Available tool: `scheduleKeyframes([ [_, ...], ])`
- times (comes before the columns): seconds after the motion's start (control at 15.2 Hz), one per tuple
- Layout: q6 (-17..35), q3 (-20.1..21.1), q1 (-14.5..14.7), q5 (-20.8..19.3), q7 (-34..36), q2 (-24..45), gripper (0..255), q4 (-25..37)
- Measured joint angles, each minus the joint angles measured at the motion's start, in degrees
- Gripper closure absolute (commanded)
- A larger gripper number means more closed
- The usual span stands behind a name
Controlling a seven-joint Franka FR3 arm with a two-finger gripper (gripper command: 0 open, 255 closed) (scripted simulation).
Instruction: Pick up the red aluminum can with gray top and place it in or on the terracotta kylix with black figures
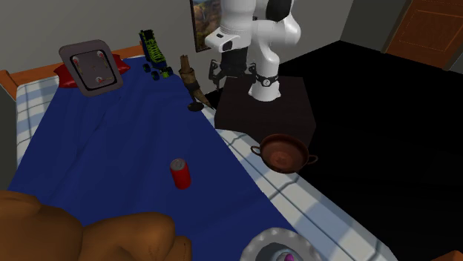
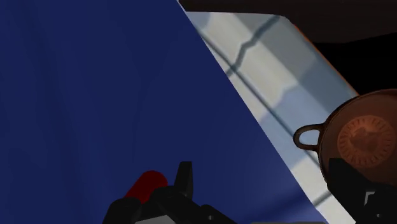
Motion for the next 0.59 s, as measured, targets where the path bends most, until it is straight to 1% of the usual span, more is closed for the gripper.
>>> scheduleKeyframes([
  [0.26, 6.42, -2.59, -0.84, 1.66, -3.44, 9.24, 0, 3.58],
  [0.59, 11.93, -4.27, -1.95, 5.42, -7.70, 19.68, 0, 9.11],
])
